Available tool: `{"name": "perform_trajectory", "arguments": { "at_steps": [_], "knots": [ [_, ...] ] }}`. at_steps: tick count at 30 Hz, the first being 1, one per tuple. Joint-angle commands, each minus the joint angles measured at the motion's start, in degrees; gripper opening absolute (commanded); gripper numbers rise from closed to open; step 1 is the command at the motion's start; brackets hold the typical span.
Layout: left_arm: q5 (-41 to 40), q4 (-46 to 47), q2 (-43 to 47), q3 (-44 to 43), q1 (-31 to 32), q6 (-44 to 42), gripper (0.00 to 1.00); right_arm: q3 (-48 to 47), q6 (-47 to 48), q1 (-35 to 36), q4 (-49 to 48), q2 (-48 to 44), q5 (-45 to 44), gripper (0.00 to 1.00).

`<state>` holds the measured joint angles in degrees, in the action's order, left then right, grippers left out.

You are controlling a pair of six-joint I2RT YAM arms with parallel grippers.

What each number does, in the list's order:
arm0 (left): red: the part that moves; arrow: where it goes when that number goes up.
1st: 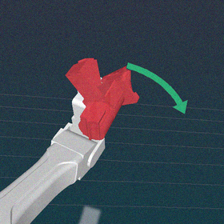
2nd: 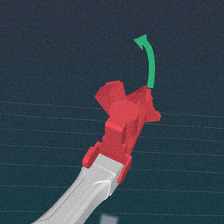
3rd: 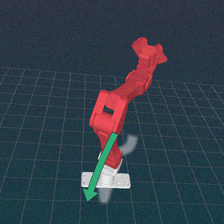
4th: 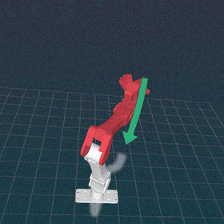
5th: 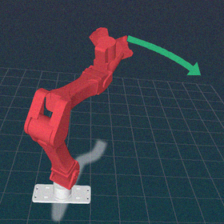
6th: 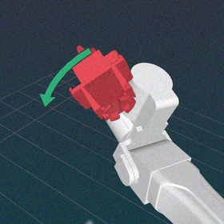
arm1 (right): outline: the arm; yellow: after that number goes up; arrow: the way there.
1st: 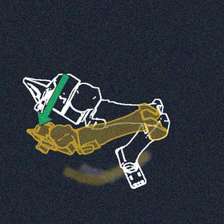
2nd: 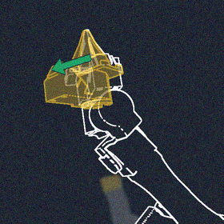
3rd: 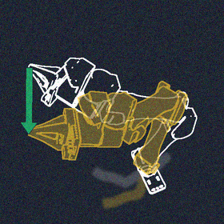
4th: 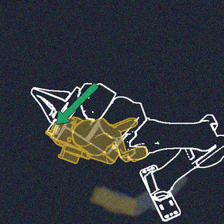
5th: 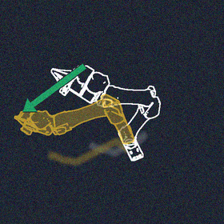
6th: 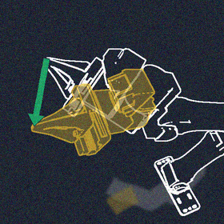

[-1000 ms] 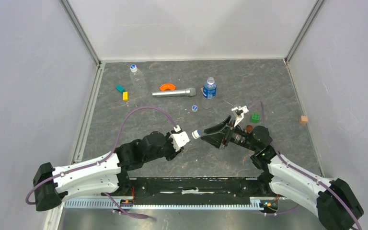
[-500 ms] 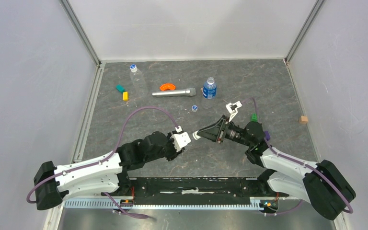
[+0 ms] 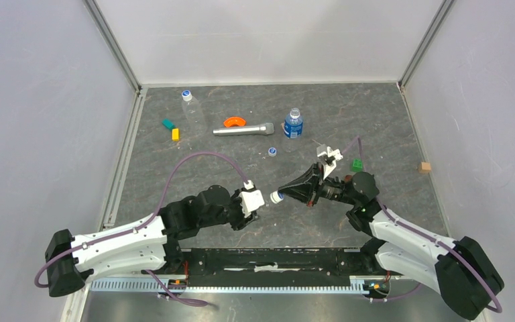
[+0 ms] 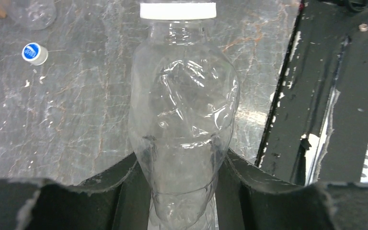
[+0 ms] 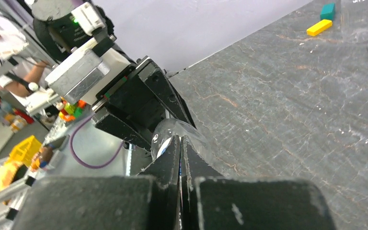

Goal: Unscrew the bottle caps
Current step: Unscrew the bottle cap from the plastic bottle.

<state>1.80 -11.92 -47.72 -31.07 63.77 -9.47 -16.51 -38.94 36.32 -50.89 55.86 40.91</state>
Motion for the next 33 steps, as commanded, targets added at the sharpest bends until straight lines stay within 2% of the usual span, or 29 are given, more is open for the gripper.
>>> {"name": "perform_trajectory", "arguments": {
  "at_steps": [1, 4, 5, 7, 8, 10, 19, 25, 33],
  "knots": [
    [6.7, 7.9, 0.5, -1.0, 0.2, 0.8, 0.10, -3.7, 13.4, 0.5, 10.1, -2.4, 4.6, 0.00],
    [6.6, 7.8, -0.1, -1.2, 0.2, 0.9, 0.10, -4.4, 16.4, 0.4, 14.4, -3.7, 3.7, 0.00],
    [6.2, 7.8, -0.1, -1.2, 0.2, 0.9, 0.10, -4.5, 16.7, 0.5, 15.0, -4.1, 3.3, 0.10],
    [4.9, 7.6, 0.1, -1.2, 0.2, 1.0, 0.10, -4.7, 16.1, 0.5, 16.4, -5.1, 1.4, 0.38],
    [4.1, 7.4, 0.3, -1.3, 0.2, 0.9, 0.10, -4.6, 15.4, 0.4, 17.0, -5.7, -0.4, 0.46],
    [2.7, 6.6, 0.6, -1.4, 0.2, 0.6, 0.10, -4.4, 13.8, 0.4, 18.1, -7.1, -3.1, 0.54],
    [-1.6, 2.7, -0.6, -2.4, 0.3, 0.6, 0.11, -2.2, 1.5, 0.4, 13.5, -12.8, -10.5, 0.65],
    [-3.1, 3.0, -1.4, -2.9, 0.2, 0.7, 0.11, -2.8, -3.7, 0.5, 10.6, -9.7, -4.8, 0.68],
    [-2.2, 3.6, -1.8, -3.3, 0.3, 0.6, 0.11, -3.5, -2.2, 1.9, 12.3, -4.8, -3.2, 0.69]
  ]
}}
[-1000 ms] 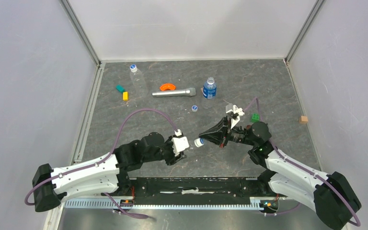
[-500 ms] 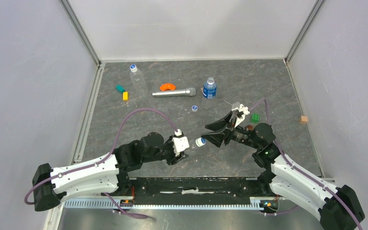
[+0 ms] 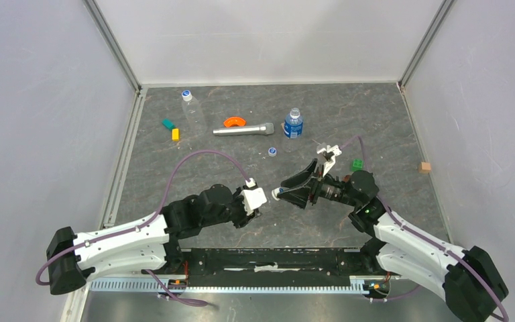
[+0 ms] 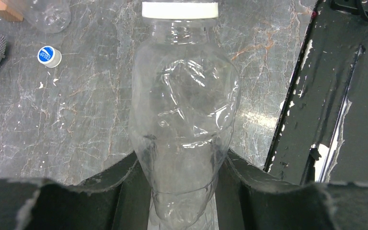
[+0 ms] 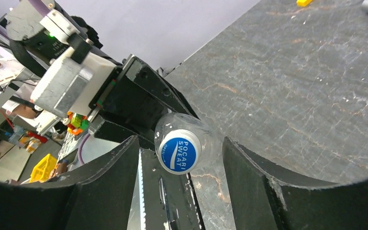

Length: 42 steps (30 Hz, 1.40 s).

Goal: Unscrew the bottle caps
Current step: Unscrew the bottle cap from the plastic bottle.

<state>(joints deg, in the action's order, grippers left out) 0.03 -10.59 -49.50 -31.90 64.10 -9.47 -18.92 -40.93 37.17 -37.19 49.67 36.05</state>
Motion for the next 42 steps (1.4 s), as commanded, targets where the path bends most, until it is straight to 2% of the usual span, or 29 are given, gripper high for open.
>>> {"name": "perform_trajectory", "arguments": {
  "at_steps": [1, 5, 7, 9, 12, 17, 23, 26, 28, 30, 33, 36, 42],
  "knots": [
    [-0.3, 2.3, -0.1, -2.5, -0.1, 0.7, 0.11, -1.1, 0.1, 1.3, -1.4, 1.7, 1.6, 0.69],
    [-0.3, 2.3, 0.0, -2.3, -0.1, 0.8, 0.11, -1.4, 1.3, 1.7, -1.0, 2.9, 1.8, 0.66],
    [-0.3, 2.2, 0.0, -2.2, 0.0, 0.8, 0.11, -1.3, 2.0, 1.7, -1.0, 3.0, 1.8, 0.57],
    [-0.3, 2.3, -0.1, -2.3, -0.1, 0.7, 0.11, -0.9, 2.8, 1.8, -1.4, 3.1, 1.9, 0.43],
    [-0.3, 2.7, 0.1, -2.3, -0.1, 0.4, 0.11, -0.9, 6.5, 1.8, -1.1, 2.8, 3.2, 0.28],
    [7.0, 4.0, 0.6, -1.7, -0.1, -0.2, 0.11, -2.0, 21.8, 1.7, 1.5, 1.5, 10.8, 0.16],
    [22.5, 4.6, 1.9, -1.7, -0.3, 0.4, 0.12, -6.1, 49.3, 1.8, 15.0, 0.8, 22.9, 0.13],
    [27.3, 4.4, 2.7, -1.9, -0.4, 0.3, 0.12, -7.7, 57.5, 1.8, 20.2, 1.1, 24.5, 0.16],
    [26.7, 3.8, 3.3, -2.0, -0.5, 0.2, 0.12, -8.2, 58.4, 1.8, 21.0, 1.2, 23.1, 0.19],
    [20.9, 2.9, 4.1, -1.7, -0.6, 0.2, 0.13, -8.7, 56.0, 1.8, 20.9, 0.7, 20.5, 0.44],
    [5.8, 1.7, 5.0, -0.9, -0.6, 0.7, 0.13, -7.6, 48.7, 1.8, 20.3, -1.9, 11.5, 0.60],
    [-5.4, 1.4, 5.4, 0.1, -0.6, 0.6, 0.13, -5.8, 41.3, 1.8, 19.6, -5.1, 3.1, 0.66],
    [-9.5, 2.1, 4.5, 0.2, -0.6, 0.2, 0.14, -3.0, 27.0, 1.7, 15.0, -10.4, -1.3, 0.72]
  ]
}}
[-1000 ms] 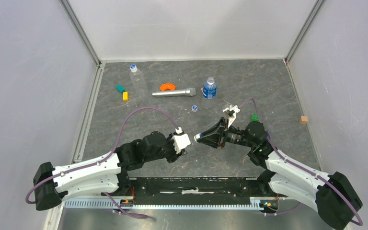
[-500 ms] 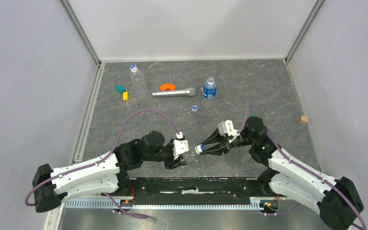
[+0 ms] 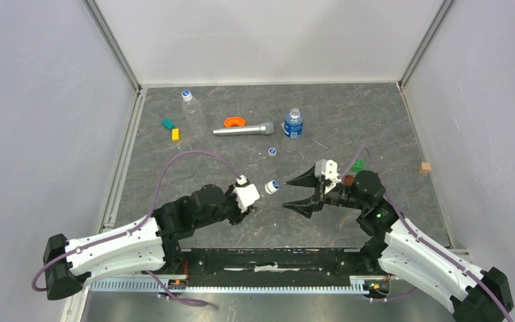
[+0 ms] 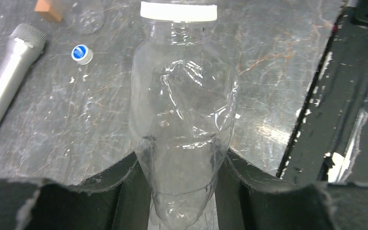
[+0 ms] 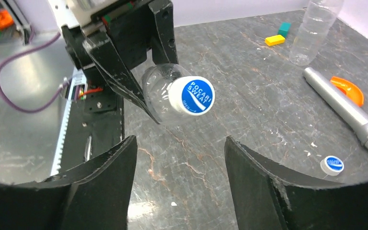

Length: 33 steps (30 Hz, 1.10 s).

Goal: Unscrew the bottle caps
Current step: Unscrew the bottle cap from the plastic bottle.

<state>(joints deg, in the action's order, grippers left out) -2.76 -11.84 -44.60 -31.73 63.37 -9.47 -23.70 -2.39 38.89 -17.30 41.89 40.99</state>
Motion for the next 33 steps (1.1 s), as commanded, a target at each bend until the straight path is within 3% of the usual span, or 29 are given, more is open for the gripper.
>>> {"name": "perform_trajectory", "arguments": {
  "at_steps": [1, 10, 24, 27, 33],
  "knots": [
    [-7.0, 3.5, -0.9, 0.0, 0.2, 0.2, 0.14, 2.5, -14.1, 0.0, -6.4, -3.0, -7.8, 0.72],
    [-5.8, 1.3, -7.8, -3.6, 0.2, 0.3, 0.14, 5.5, -38.0, 0.0, -16.4, 0.0, -18.2, 0.72],
    [-0.2, 2.4, -6.6, -3.0, 0.3, -0.5, 0.14, 5.1, -45.4, 0.0, -21.4, 9.5, -16.6, 0.69],
    [0.0, 2.8, -6.8, -3.0, 0.3, -0.6, 0.14, 4.9, -45.9, 0.0, -23.0, 11.3, -14.9, 0.64],
    [-0.1, 3.3, -6.9, -2.6, 0.3, -0.5, 0.14, 4.5, -45.4, 0.0, -26.1, 14.0, -8.5, 0.43]
  ]
}}
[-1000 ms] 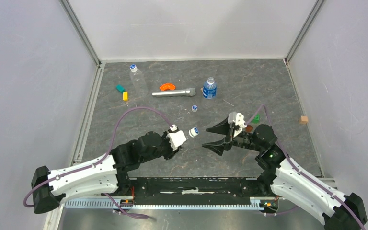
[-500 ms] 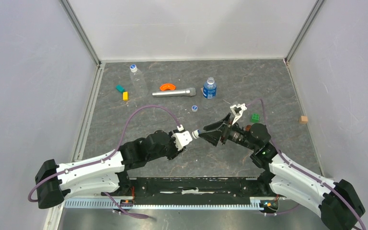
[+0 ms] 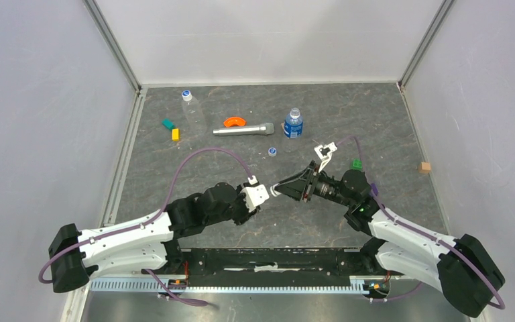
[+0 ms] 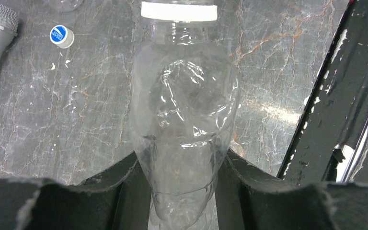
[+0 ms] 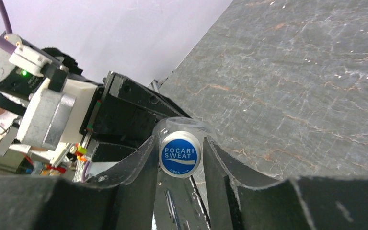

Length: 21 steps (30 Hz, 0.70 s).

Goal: Unscrew the bottle caps
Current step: Unscrew the bottle cap from the plastic bottle.

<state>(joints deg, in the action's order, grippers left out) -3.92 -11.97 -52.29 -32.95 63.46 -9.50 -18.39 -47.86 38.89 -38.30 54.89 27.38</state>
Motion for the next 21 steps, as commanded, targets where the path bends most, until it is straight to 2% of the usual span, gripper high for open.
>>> {"name": "perform_trajectory", "arguments": {
  "at_steps": [1, 2, 4, 10, 13, 16, 21],
  "knots": [
    [1.0, 3.5, 0.8, -1.3, 0.2, -0.5, 0.14, -0.9, 0.9, 0.0, -5.0, 1.3, 6.1, 0.43],
    [0.9, 3.5, 0.9, -1.3, 0.2, -0.5, 0.14, -1.1, 1.7, 0.0, -4.6, 1.4, 7.1, 0.42],
    [0.7, 3.6, 1.0, -1.1, 0.2, -0.4, 0.14, -1.3, 3.7, 0.0, -3.1, 1.3, 8.4, 0.32],
    [3.6, 3.9, 1.7, -0.6, 0.2, -0.8, 0.14, -0.7, 12.8, 0.0, -4.5, -0.3, 12.0, 0.18],
    [9.1, 4.2, 3.2, -0.4, 0.2, -0.8, 0.14, -1.3, 21.6, 0.0, -5.3, -1.1, 16.5, 0.16],
    [14.8, 4.7, 5.2, -0.2, -0.1, 1.3, 0.16, -2.8, 33.2, 0.0, -1.7, -2.1, 22.4, 0.16],
    [30.6, 4.2, 5.5, -1.4, -2.6, 4.0, 0.19, -4.8, 47.3, 0.0, 6.6, -4.1, 29.1, 0.15]
  ]
}}
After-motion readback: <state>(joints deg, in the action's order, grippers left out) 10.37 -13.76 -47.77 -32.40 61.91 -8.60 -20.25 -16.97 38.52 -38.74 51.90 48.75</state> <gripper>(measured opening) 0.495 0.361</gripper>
